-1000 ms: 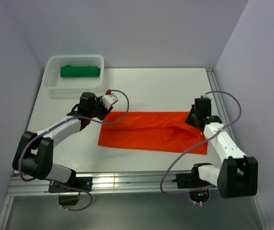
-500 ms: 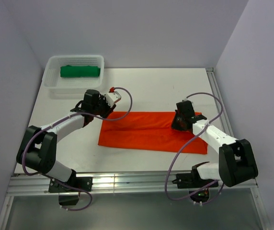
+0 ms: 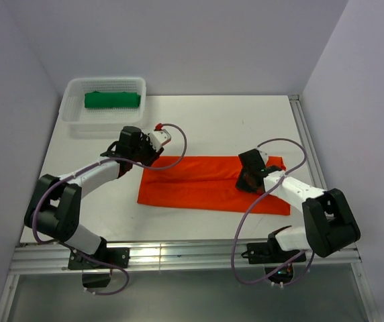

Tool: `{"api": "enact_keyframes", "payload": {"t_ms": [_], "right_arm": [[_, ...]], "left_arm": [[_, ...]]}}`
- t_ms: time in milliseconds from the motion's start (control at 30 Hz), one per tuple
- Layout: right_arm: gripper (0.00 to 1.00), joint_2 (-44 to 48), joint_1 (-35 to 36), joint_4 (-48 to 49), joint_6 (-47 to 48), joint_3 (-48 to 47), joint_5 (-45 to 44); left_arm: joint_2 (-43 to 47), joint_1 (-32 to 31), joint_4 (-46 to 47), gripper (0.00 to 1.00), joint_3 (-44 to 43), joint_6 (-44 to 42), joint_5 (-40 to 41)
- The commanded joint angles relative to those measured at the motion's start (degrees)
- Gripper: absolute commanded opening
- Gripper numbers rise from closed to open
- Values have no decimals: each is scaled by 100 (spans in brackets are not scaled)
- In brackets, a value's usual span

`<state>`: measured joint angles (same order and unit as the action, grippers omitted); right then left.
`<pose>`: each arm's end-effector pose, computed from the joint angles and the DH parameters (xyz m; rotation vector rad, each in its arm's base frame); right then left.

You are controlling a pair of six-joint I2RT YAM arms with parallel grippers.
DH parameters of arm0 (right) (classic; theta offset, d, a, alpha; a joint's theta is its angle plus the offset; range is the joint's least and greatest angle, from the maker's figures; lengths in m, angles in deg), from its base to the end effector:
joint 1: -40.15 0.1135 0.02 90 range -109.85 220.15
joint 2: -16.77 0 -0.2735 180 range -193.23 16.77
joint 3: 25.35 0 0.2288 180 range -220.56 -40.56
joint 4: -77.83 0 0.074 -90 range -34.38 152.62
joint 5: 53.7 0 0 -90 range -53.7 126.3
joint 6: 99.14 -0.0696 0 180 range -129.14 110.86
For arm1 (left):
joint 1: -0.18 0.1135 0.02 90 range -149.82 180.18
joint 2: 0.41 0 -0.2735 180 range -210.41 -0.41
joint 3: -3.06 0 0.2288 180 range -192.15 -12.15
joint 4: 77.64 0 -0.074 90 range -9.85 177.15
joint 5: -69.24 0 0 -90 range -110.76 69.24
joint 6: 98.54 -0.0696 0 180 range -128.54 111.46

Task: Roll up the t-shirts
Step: Fold the tshirt

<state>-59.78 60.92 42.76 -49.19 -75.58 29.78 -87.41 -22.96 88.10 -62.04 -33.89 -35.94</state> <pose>0.2179 0.0742 0.1524 0.4811 2.6030 0.2116 0.2981 -0.1472 0.2180 1.0317 1.9310 -0.2696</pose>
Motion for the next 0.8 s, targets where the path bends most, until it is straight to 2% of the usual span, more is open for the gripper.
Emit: {"api": "enact_keyframes", "payload": {"t_ms": [0, 167, 267, 400, 533, 567, 633, 767], "right_arm": [[1, 456, 76, -123, -117, -276, -270], [1, 887, 67, -878, -90, -680, -726], [0, 914, 32, -968, -292, -664, -1035], [0, 905, -528, -477, -617, -50, -588], [0, 1090, -1275, 576, -767, 698, 579], [0, 1046, -1365, 684, -776, 838, 626], [0, 723, -1471, 799, -767, 848, 1002], [0, 281, -1489, 764, -715, 673, 1075]], "left_arm": [[-89, -94, -77, 41, -170, -14, 59], [-80, -156, -77, 41, -284, -32, 68], [-80, -218, -77, 41, -311, -23, 120], [-71, -262, -77, 40, -276, -32, 156], [-54, -271, -77, 40, -223, -50, 191], [-71, -279, -77, 41, -214, -50, 156], [-124, -279, -95, 41, -223, -50, 138], [-404, -341, -323, 40, -355, -41, 261]]}}
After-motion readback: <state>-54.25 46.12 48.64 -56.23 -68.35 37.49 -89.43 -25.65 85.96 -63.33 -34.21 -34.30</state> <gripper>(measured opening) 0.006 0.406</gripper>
